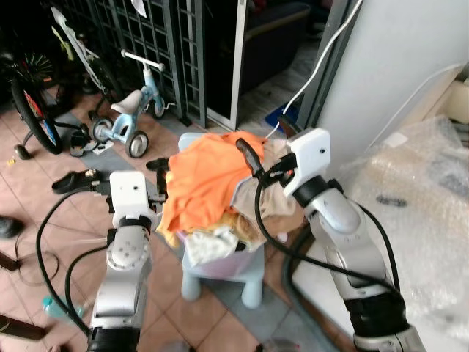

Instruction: Clothes washing

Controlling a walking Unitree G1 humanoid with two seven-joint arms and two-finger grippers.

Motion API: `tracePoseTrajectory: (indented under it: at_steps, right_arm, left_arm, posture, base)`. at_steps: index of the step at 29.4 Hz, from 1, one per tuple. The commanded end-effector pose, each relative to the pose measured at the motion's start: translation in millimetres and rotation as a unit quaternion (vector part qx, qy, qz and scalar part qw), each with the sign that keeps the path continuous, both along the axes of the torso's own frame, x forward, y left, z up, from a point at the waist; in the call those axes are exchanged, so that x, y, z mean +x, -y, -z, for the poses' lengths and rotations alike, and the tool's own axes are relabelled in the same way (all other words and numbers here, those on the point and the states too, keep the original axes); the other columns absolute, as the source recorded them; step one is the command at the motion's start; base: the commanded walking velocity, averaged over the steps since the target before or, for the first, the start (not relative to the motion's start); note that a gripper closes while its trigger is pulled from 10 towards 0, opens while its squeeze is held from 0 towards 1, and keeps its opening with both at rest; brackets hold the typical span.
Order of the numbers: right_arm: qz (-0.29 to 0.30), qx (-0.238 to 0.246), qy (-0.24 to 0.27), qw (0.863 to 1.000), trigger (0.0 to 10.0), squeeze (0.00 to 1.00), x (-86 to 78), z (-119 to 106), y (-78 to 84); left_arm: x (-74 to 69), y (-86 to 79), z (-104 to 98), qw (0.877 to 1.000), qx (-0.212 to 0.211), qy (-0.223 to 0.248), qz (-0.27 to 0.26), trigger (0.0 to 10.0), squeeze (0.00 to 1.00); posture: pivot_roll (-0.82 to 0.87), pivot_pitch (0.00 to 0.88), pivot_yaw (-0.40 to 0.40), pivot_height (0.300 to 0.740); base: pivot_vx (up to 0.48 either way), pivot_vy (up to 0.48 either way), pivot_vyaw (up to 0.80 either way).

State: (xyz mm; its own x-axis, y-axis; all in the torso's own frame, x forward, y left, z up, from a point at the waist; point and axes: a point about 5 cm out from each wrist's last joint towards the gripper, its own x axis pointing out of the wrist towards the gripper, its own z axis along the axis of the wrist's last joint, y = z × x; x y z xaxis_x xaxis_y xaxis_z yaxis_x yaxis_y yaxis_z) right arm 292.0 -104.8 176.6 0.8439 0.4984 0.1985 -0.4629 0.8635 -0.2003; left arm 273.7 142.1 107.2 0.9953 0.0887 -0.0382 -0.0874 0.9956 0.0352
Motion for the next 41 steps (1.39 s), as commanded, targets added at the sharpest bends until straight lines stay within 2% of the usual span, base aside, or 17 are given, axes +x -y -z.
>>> tracePoseTrajectory:
  at_steps: [1,6,7,8,10,14,17,24,26,30,31,32,33,35,37,39,41]
  right_arm:
    - [-0.004,0.004,0.006,1.000,10.0,0.73,0.7,-4,-2.7]
    - [-0.010,-0.005,-0.007,1.000,10.0,0.69,0.1,2,-4.0]
    - [-0.016,-0.012,-0.016,1.000,10.0,0.48,-0.2,5,-5.2]
    - [-0.021,-0.019,-0.025,0.999,10.0,0.44,-0.6,9,-6.3]
    - [-0.053,-0.041,-0.054,0.996,10.0,0.00,-5.3,23,-13.1]
    - [-0.080,-0.080,-0.082,0.990,10.0,0.00,-10.7,41,-19.9]
    - [-0.076,-0.082,-0.098,0.989,10.0,0.00,-9.9,47,-20.3]
    - [-0.045,-0.086,-0.105,0.990,10.0,0.00,0.2,54,-19.7]
    - [-0.023,-0.081,-0.110,0.990,10.0,0.00,9.5,56,-21.7]
    - [-0.016,-0.082,-0.117,0.990,10.0,0.00,15.2,60,-26.4]
    - [-0.014,-0.081,-0.125,0.989,3.1,0.00,18.0,63,-29.8]
    - [-0.012,-0.080,-0.130,0.988,3.1,0.00,19.8,65,-31.9]
    - [-0.011,-0.086,-0.138,0.987,0.0,0.00,22.4,68,-35.7]
    - [-0.010,-0.092,-0.143,0.985,0.0,0.00,24.1,70,-38.0]
    - [0.026,-0.119,-0.168,0.978,0.0,0.00,32.7,81,-36.7]
    - [0.035,-0.122,-0.175,0.976,0.0,0.00,34.5,83,-35.6]
    - [0.092,-0.109,-0.216,0.966,0.0,0.00,41.2,91,-22.2]
  left_arm:
    - [0.4,-5.5,-2,1.000,0.009,0.000,-0.008,10.0,0.00]
    - [0.0,-5.6,0,1.000,0.008,-0.005,-0.010,10.0,0.00]
    - [-0.1,-5.7,0,1.000,0.007,-0.006,-0.011,10.0,0.00]
    - [-0.2,-5.7,0,1.000,0.007,-0.006,-0.011,10.0,0.00]
    - [-0.8,-6.1,0,1.000,0.007,-0.007,-0.013,10.0,0.00]
    - [-2.6,-9.0,1,1.000,0.010,-0.010,-0.019,10.0,0.00]
    - [-3.9,-10.8,0,1.000,0.013,-0.011,-0.022,10.0,0.00]
    - [-11.3,-15.4,-1,0.999,0.018,-0.010,-0.027,10.0,0.00]
    - [-18.3,-20.3,0,0.999,0.020,-0.016,-0.038,10.0,0.00]
    - [-23.1,-22.2,1,0.999,0.021,-0.020,-0.045,10.0,0.00]
    - [-25.3,-22.5,1,0.998,0.021,-0.022,-0.048,10.0,0.00]
    - [-26.8,-22.4,1,0.998,0.021,-0.023,-0.049,10.0,0.00]
    - [-28.6,-22.5,1,0.998,0.020,-0.025,-0.052,10.0,0.00]
    - [-29.7,-22.5,1,0.998,0.020,-0.027,-0.053,10.0,0.00]
    - [-34.4,-21.6,2,0.998,0.019,-0.032,-0.056,10.0,0.00]
    - [-35.2,-21.5,2,0.998,0.018,-0.032,-0.057,10.0,0.00]
    - [-37.8,-22.4,3,0.997,0.017,-0.035,-0.062,10.0,0.00]
  posture:
    - [-0.04,0.000,-0.018,0.740]
    - [-0.03,0.000,-0.018,0.740]
    - [-0.03,0.000,-0.018,0.740]
    - [-0.03,0.000,-0.020,0.740]
    - [-0.03,0.000,-0.022,0.740]
    - [-0.01,0.000,-0.028,0.740]
    - [-0.01,0.000,-0.031,0.740]
    - [0.03,0.000,-0.046,0.740]
    - [0.05,0.000,-0.063,0.740]
    - [0.07,0.012,-0.080,0.740]
    - [0.08,0.017,-0.085,0.740]
    - [0.08,0.019,-0.086,0.740]
    - [0.09,0.026,-0.091,0.740]
    - [0.09,0.026,-0.091,0.740]
    - [0.10,0.041,-0.104,0.740]
    - [0.10,0.041,-0.104,0.740]
    - [0.10,0.047,-0.113,0.740]
  base:
    - [0.000,0.000,0.00]
    - [0.000,0.000,0.00]
    - [0.000,0.000,0.00]
    - [0.000,0.000,0.00]
    - [0.000,0.000,0.00]
    - [0.000,0.000,0.00]
    - [0.000,0.000,0.00]
    - [0.000,0.000,0.00]
    - [0.000,0.000,0.00]
    - [0.000,0.000,0.00]
    - [0.000,0.000,0.00]
    - [0.000,0.000,0.00]
    - [0.000,0.000,0.00]
    - [0.000,0.000,0.00]
    - [0.000,0.000,0.00]
    - [0.000,0.000,0.00]
    - [0.000,0.000,0.00]
